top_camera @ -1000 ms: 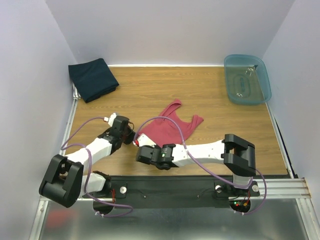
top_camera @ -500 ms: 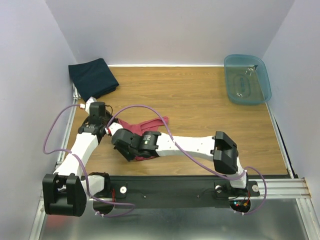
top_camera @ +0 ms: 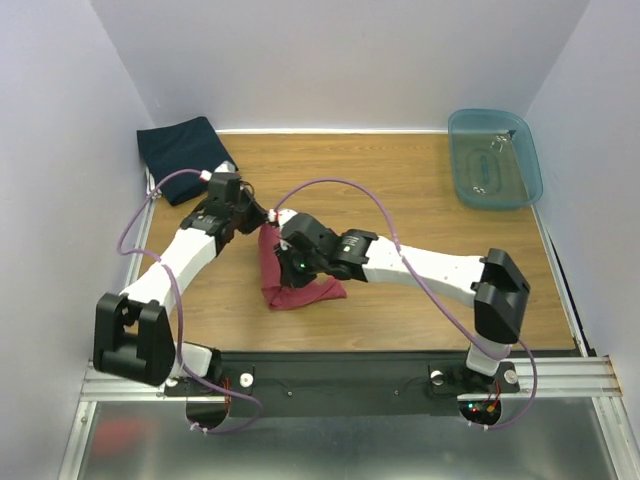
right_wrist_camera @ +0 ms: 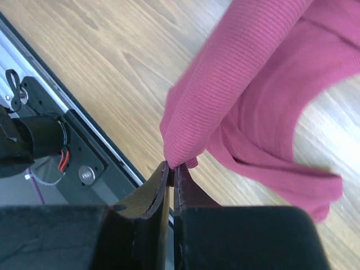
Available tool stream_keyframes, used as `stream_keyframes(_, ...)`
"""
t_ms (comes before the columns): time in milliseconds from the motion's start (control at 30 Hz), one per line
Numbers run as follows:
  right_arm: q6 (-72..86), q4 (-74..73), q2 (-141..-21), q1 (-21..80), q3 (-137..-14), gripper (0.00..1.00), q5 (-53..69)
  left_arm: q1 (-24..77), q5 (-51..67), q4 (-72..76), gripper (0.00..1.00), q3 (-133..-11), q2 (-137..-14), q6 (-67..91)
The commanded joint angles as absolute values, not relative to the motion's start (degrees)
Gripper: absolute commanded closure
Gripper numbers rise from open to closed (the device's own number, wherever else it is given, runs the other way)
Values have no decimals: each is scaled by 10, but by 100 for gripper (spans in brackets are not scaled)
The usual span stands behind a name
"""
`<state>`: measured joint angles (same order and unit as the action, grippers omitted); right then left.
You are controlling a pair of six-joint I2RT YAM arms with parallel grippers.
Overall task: Fold and stack the tank tops
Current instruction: Fold the tank top
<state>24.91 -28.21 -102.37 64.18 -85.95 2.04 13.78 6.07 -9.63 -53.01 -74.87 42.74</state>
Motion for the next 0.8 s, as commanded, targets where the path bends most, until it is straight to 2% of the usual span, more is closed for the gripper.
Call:
stream_keyframes(0, 288, -215, -951, 617, -794, 97, 66, 188, 47, -50, 100, -584, -786, 441)
stream_keyframes(233, 318, -185, -863, 577, -652, 97, 59, 258, 34, -36, 100, -635, -878, 464)
stream_keyframes(667, 369, -173, -744, 525, -482, 95, -5, 345, 37, -10, 100, -720, -1018, 461)
stream_keyframes(767, 389, -177, -725, 516, -453, 81, -43, 352, 53, 13, 82, -722, -1030, 454)
